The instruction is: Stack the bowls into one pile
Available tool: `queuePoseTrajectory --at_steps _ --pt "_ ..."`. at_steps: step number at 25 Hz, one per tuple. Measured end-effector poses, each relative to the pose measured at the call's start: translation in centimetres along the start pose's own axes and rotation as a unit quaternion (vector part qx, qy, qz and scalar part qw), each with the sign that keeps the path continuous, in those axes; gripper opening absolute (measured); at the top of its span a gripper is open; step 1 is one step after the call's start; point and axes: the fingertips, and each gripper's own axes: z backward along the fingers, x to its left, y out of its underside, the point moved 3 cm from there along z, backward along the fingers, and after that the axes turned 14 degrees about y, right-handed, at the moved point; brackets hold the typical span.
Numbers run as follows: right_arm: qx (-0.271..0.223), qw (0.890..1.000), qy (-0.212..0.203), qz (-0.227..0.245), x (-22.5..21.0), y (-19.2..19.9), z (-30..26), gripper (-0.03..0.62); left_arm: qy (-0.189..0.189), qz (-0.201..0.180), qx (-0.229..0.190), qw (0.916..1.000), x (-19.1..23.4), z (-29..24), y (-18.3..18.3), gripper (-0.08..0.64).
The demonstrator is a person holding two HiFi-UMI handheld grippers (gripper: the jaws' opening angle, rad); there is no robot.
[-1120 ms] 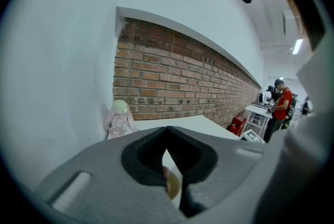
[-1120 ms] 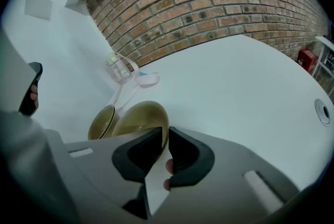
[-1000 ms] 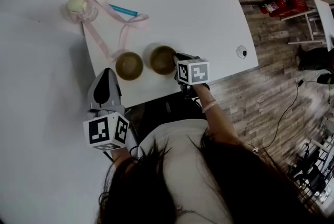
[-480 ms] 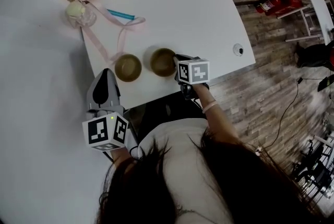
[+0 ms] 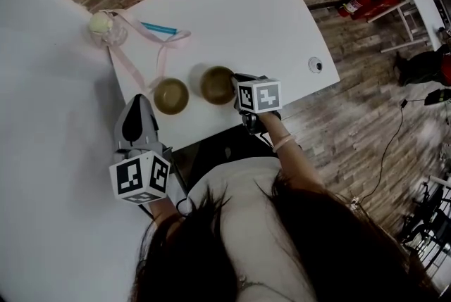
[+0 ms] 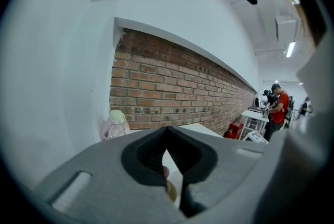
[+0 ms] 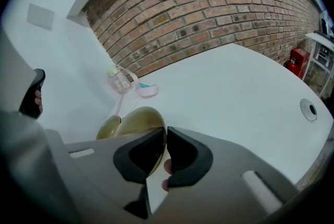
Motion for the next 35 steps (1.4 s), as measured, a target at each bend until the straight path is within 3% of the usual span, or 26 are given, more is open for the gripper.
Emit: queuePoseTrajectory --at_steps 15,35 --pt "-0.024 1.000 -0.012 0.009 1.1 -1.4 1.9 0.025 0.008 -0.007 -0.025 0.9996 -0.7 0.9 -1.2 0.001" --pt "-0.030 0.997 -0.053 0.041 5.6 -2.0 1.9 0.025 -0.035 -0.001 -0.044 0.9984 1.0 4.9 -1.4 0.002"
